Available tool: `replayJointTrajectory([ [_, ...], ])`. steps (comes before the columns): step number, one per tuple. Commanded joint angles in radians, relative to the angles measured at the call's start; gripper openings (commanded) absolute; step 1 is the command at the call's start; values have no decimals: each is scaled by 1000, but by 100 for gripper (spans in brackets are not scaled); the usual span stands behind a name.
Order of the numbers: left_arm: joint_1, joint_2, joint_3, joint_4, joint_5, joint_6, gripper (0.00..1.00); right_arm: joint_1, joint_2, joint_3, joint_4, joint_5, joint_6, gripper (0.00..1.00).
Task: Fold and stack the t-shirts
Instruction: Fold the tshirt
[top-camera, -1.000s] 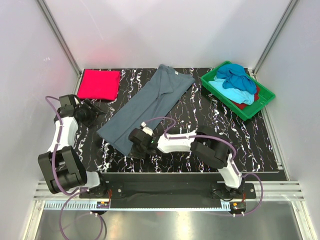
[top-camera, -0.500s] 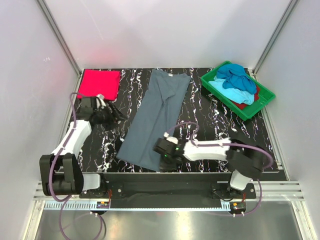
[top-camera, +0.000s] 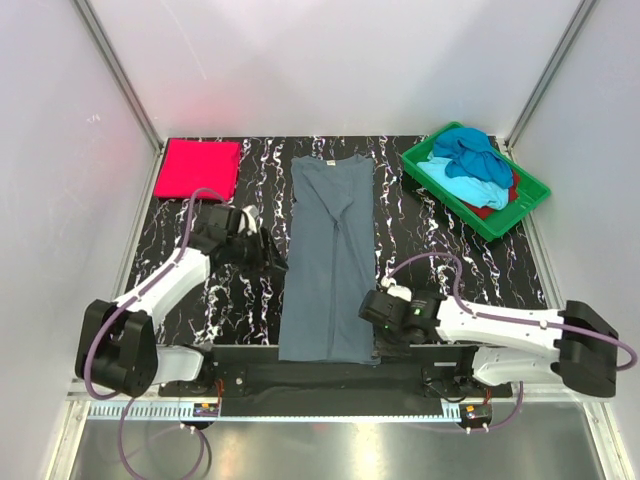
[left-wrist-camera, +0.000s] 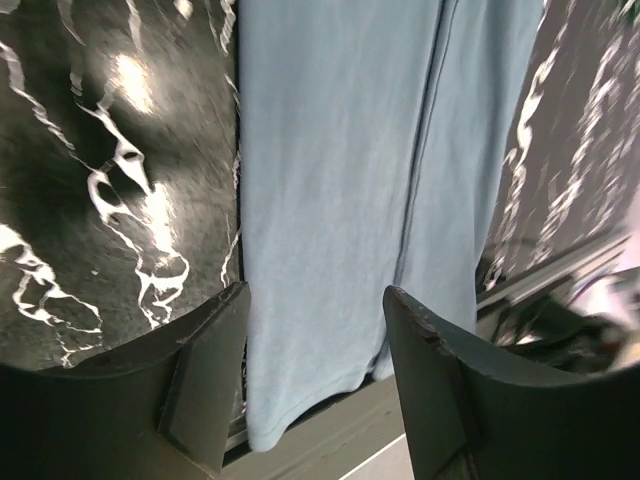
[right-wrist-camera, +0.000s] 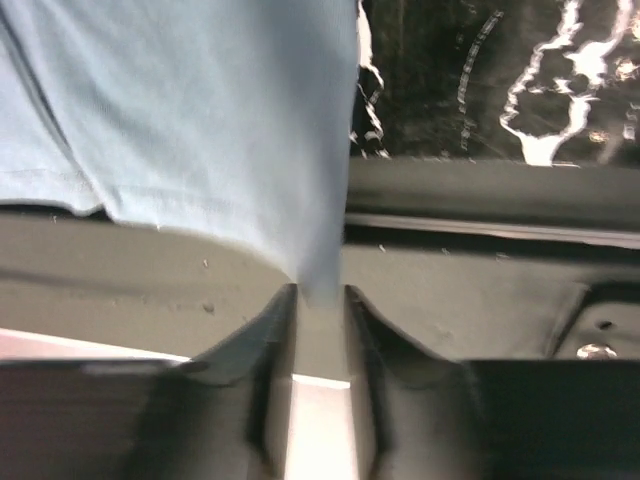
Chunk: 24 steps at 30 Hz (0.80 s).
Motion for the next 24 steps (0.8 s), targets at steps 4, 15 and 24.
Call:
replayJointTrajectory([
  [4, -107, -71, -81, -26, -104, 44, 62, 1, -92, 57, -118, 35, 5, 45],
  [15, -244, 4, -17, 125, -42, -48, 39, -495, 124, 356, -16, -40, -543, 30],
  [24, -567, 14, -9, 130, -317, -257, 25, -640, 338, 546, 83, -166, -663, 30],
])
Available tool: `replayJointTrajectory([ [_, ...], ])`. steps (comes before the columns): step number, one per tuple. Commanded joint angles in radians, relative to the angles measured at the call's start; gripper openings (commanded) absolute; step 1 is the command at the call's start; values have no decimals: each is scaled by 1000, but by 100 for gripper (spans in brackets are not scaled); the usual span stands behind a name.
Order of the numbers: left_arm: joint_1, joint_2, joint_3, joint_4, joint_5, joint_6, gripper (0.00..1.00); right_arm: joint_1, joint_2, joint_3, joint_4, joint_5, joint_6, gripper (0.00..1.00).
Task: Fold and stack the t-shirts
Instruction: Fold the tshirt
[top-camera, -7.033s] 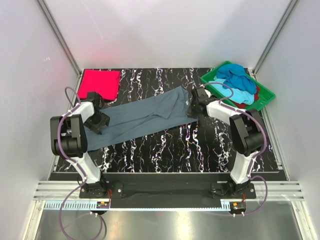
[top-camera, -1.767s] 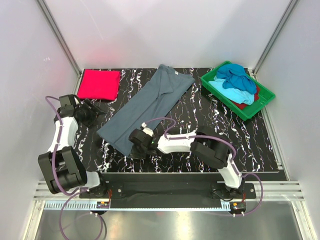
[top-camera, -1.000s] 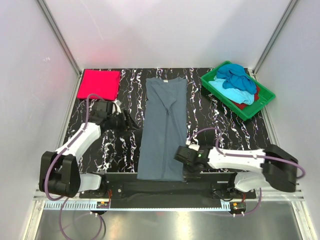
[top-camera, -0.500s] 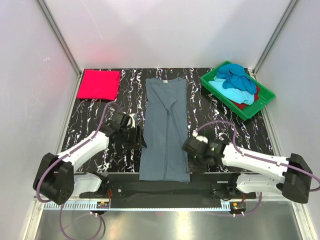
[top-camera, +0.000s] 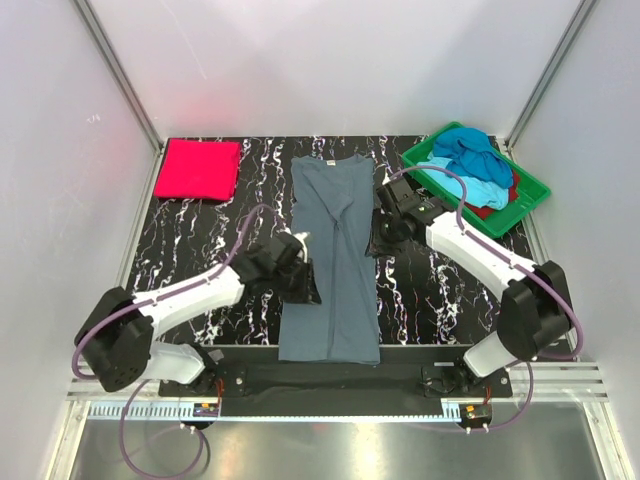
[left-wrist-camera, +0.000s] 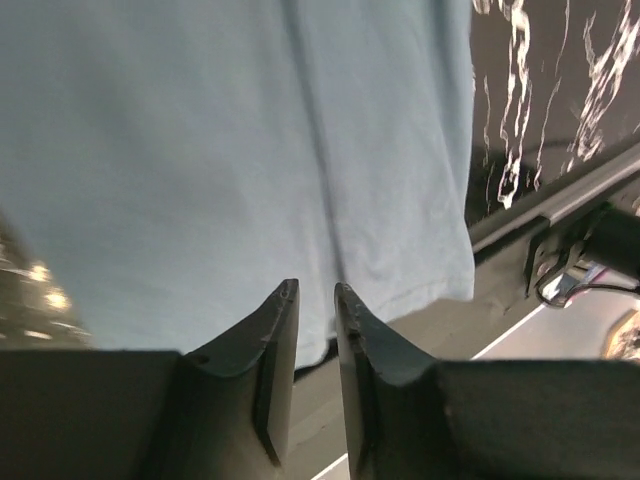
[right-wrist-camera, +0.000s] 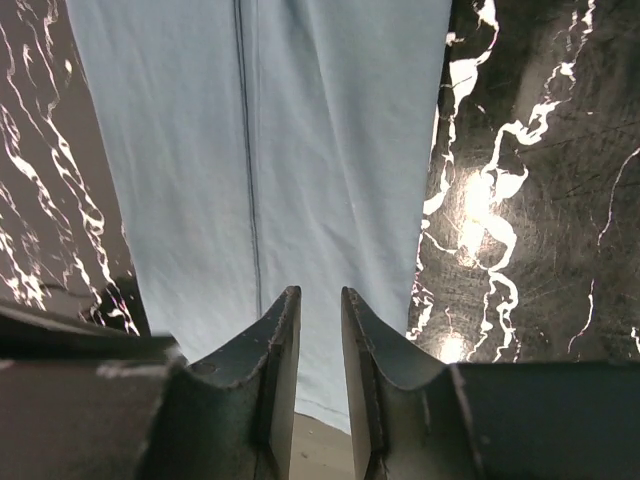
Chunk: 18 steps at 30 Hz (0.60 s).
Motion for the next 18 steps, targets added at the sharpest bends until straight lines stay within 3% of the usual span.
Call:
replayJointTrajectory([
  [1, -122, -9, 16, 37, -165, -153, 25, -24, -1, 1, 30, -52, -68, 30],
  [3, -197, 7, 12, 42, -219, -210, 26, -52, -31, -48, 56, -72, -56, 30],
  [5, -255, 44, 27, 40, -243, -233, 37, -66, -61, -99, 71, -83, -52, 31],
  [8, -316, 124, 62, 40, -251, -255, 42, -84, -128, -153, 94, -86, -44, 31],
  [12, -360, 220, 93, 42, -250, -290, 40, -93, -199, -196, 99, -95, -44, 31],
  [18, -393, 244, 104, 36, -297, -319, 34, -98, -251, -231, 100, -94, -42, 31],
])
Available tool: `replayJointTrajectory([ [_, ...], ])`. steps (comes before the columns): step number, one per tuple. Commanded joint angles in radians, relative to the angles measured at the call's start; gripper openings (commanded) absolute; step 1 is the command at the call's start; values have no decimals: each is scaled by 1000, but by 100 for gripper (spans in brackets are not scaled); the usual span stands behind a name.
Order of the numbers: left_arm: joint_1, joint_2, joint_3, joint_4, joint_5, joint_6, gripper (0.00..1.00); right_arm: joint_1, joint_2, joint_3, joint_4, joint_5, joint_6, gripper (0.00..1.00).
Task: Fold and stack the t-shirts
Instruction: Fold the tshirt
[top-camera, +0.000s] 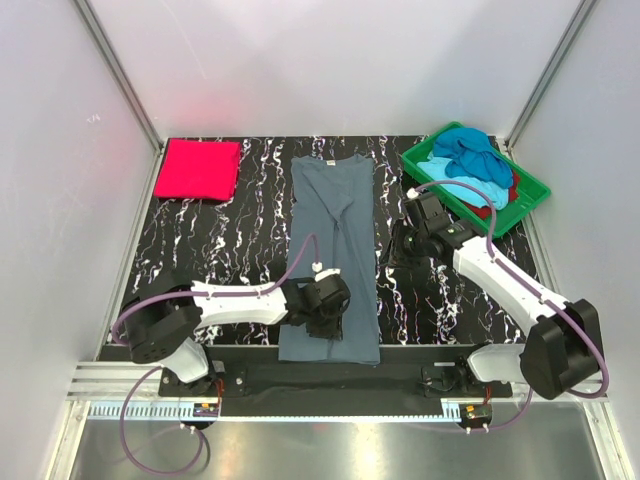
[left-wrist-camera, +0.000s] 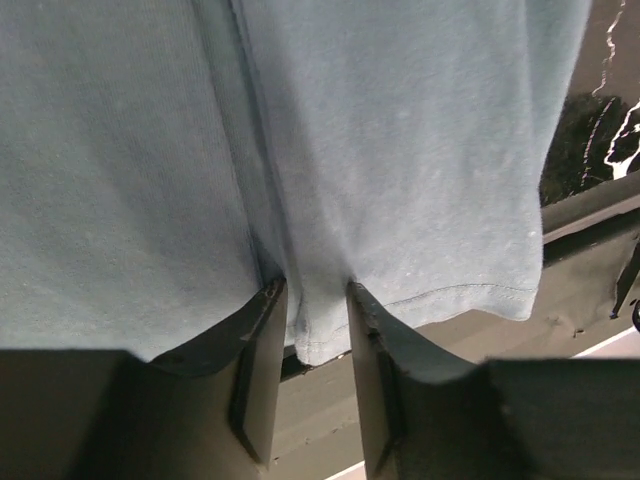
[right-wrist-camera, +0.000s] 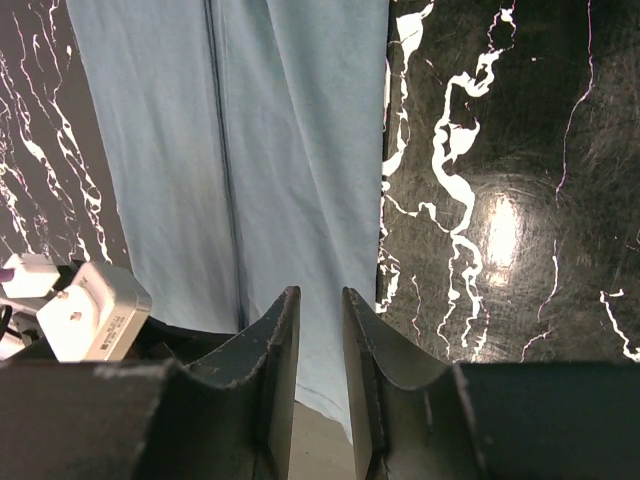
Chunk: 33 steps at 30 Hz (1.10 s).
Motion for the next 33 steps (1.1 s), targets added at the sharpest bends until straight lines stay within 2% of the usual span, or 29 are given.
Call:
replayJointTrajectory([
  [1, -6, -7, 44, 26, -61, -35, 33, -7, -36, -14, 29, -22, -10, 30],
  [9, -6, -3, 38, 23, -60, -30, 21, -7, -42, -19, 39, -17, -2, 30],
  [14, -6, 20, 38, 18, -47, -29, 18, -9, -48, -17, 40, -19, 5, 31],
  [15, -4, 20, 37, 17, -46, -33, 17, -7, -50, -17, 43, -19, 5, 31],
  [18, -6, 19, 34, 9, -46, -39, 0, -7, -51, -14, 43, -13, 5, 31],
  [25, -15, -55, 21, -29, -75, -84, 0, -6, -42, -26, 52, -14, 7, 31],
  [33, -23, -61, 15, -85, -124, -114, 0, -7, -31, -29, 66, -17, 7, 31],
])
